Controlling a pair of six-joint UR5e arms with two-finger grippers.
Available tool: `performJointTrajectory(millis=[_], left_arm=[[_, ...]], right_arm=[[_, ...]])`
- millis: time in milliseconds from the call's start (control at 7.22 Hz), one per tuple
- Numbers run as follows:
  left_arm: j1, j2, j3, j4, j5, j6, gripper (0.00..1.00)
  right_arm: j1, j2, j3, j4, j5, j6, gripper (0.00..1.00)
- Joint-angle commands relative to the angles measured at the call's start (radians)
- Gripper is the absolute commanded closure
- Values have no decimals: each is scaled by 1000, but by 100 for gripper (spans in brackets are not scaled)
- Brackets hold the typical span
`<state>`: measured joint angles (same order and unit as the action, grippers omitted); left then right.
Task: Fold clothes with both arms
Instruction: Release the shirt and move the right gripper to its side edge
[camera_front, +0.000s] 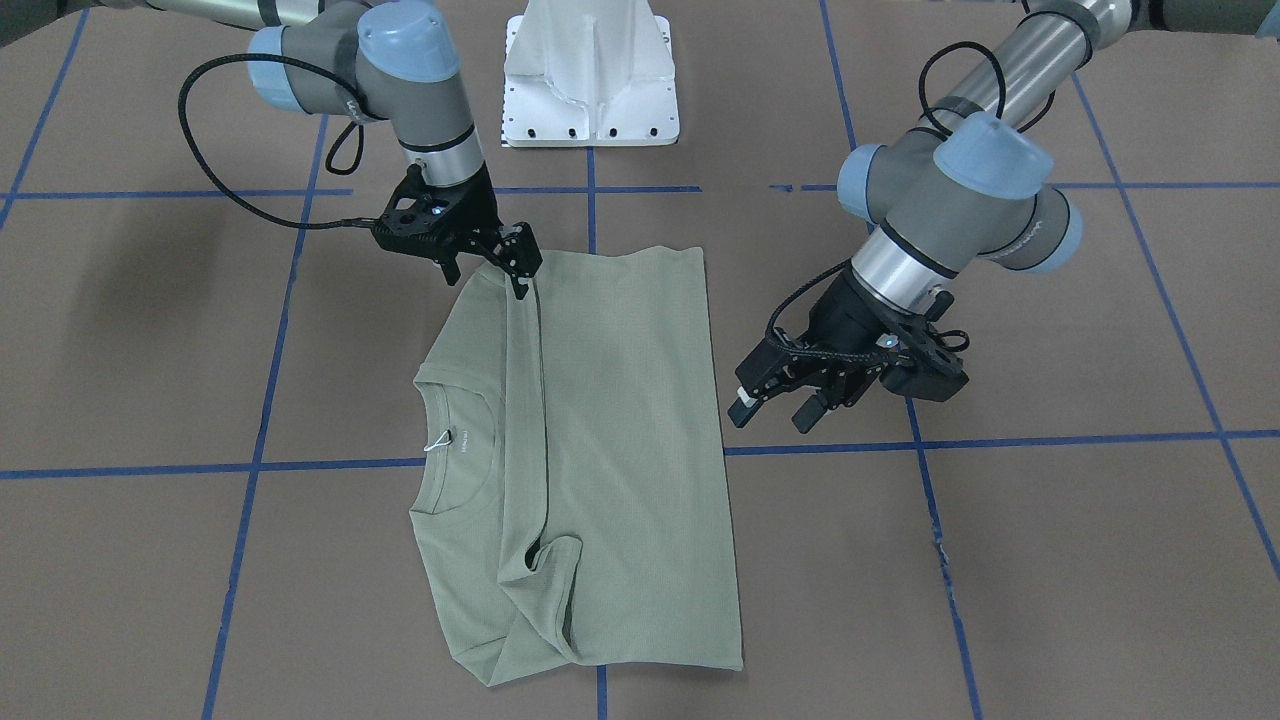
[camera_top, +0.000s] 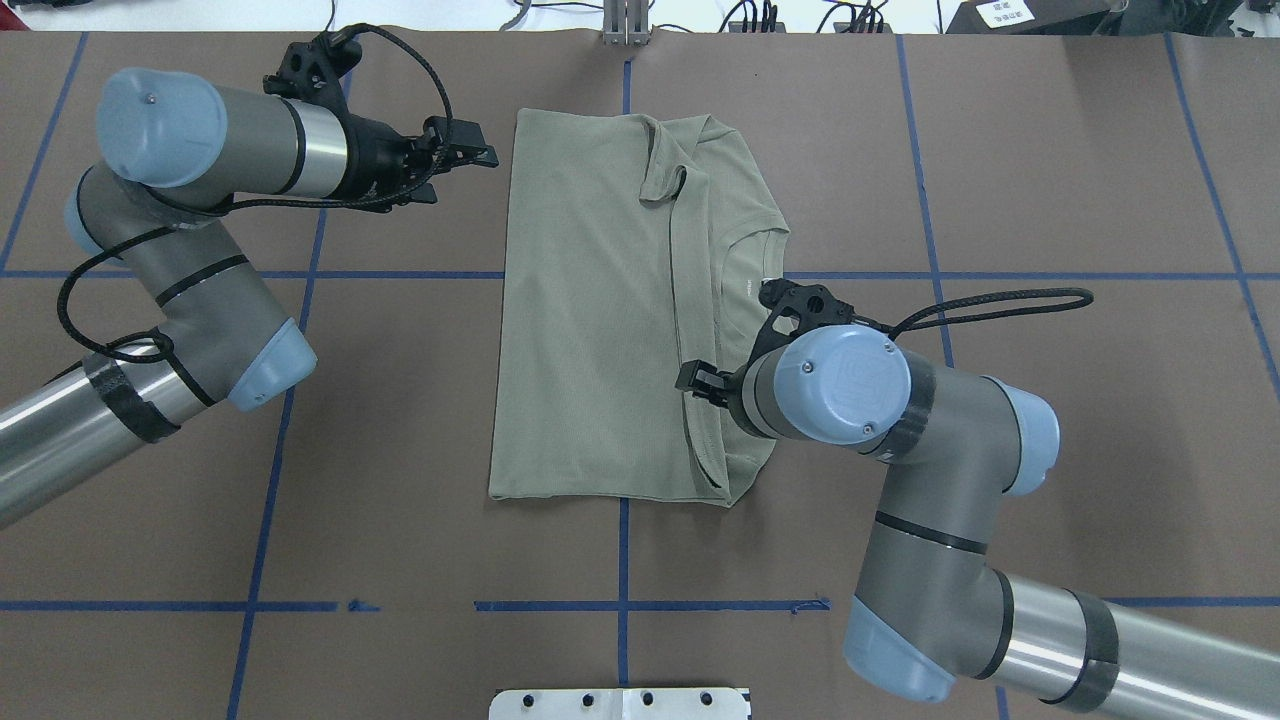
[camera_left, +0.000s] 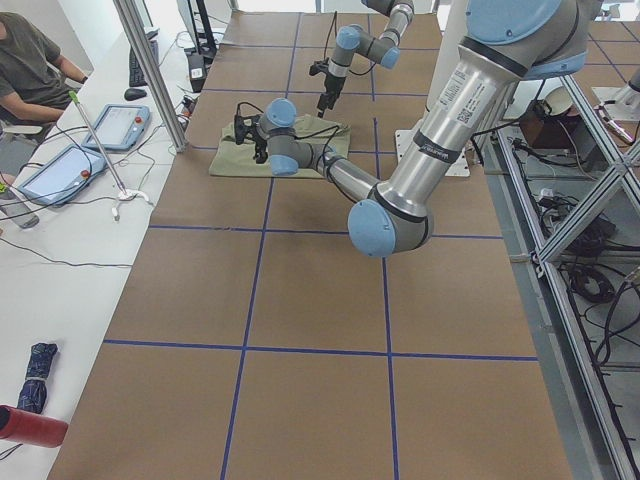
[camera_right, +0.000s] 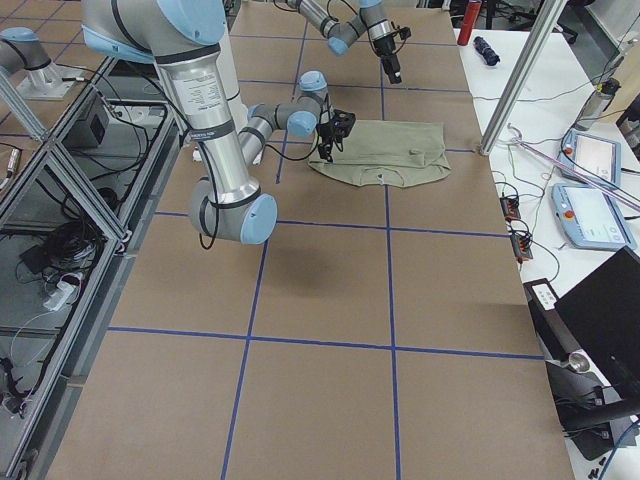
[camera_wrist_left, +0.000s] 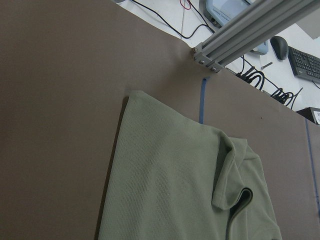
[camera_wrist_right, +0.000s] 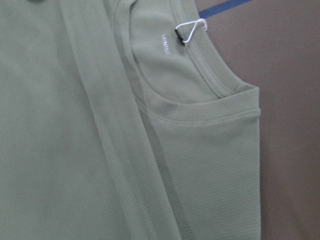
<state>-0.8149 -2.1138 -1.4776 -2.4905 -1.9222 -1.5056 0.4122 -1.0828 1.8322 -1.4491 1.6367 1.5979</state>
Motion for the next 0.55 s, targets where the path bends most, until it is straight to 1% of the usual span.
performJointTrajectory(millis=[0, 138, 277, 415], left_arm=[[-1, 12, -7, 1, -4, -1, 0], [0, 29, -6, 1, -6, -1, 0], [-1, 40, -4, 1, -5, -1, 0], [-1, 40, -4, 1, -4, -2, 0]], right_arm=[[-48, 60, -2, -102, -8, -250, 25], [-64, 63, -4, -103, -11, -388, 47], [-79, 61, -7, -105, -41, -530, 59], [-94, 61, -10, -125, -70, -609, 59]])
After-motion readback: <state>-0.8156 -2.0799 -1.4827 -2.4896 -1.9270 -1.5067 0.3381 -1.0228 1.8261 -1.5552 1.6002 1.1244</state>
